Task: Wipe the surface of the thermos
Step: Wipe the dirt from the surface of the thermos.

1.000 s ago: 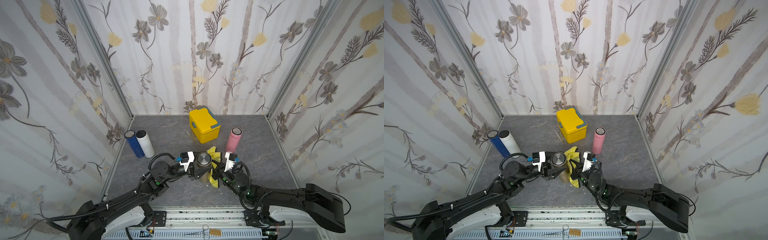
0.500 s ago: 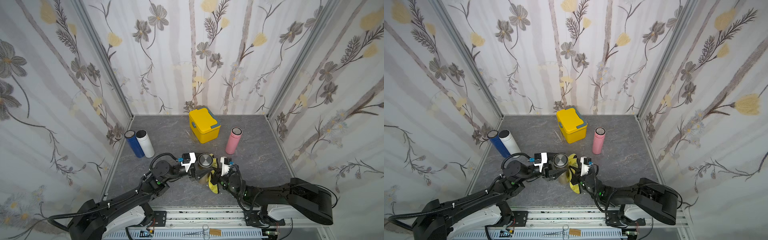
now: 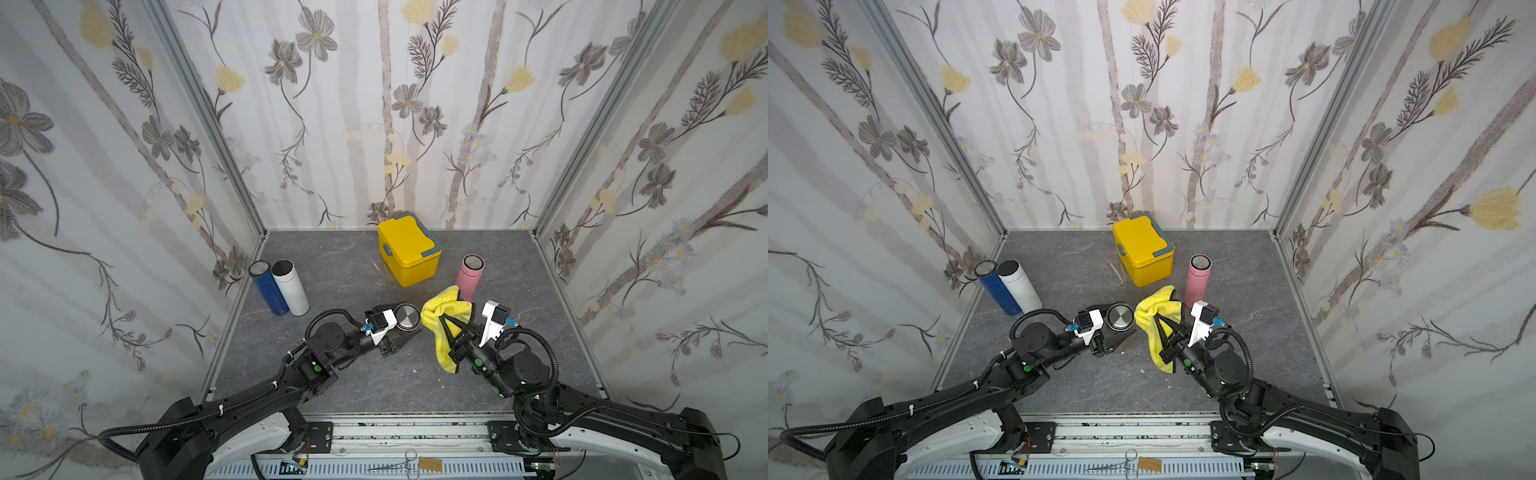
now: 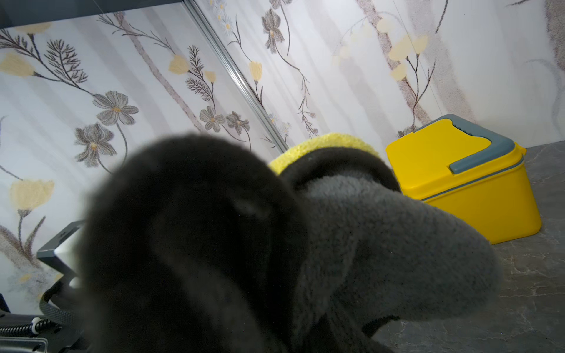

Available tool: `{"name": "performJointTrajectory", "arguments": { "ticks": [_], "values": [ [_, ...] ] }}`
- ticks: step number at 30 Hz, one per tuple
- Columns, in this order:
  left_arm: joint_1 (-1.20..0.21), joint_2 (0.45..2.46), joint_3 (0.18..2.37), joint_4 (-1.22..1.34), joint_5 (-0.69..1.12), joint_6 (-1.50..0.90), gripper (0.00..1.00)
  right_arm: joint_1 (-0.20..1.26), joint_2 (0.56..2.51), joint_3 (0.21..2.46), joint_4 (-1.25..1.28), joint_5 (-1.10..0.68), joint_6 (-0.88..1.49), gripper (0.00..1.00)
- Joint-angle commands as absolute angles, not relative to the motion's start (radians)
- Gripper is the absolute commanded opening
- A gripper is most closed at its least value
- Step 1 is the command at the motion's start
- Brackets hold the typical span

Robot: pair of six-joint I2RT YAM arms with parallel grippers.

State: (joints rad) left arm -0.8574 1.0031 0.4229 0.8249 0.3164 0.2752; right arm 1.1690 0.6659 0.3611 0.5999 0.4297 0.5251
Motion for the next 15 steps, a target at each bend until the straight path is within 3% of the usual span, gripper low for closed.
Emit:
{"name": "performJointTrajectory", "arguments": {
  "ticks": [1,5,15],
  "values": [
    [-0.857,1.023,0.417,0.883,0.259,0.354,0.00,1.189,0.617,0.401,0.502,0.423,0.464,0.00],
    [-0.858,1.056,0.389,0.933,0.250,0.408,0.00,1.227,0.652,0.448,0.482,0.393,0.453,0.00],
    [-0.862,1.022,0.323,1.032,0.369,0.418,0.00,1.255,0.962,0.547,0.500,0.444,0.499,0.00]
  ]
}}
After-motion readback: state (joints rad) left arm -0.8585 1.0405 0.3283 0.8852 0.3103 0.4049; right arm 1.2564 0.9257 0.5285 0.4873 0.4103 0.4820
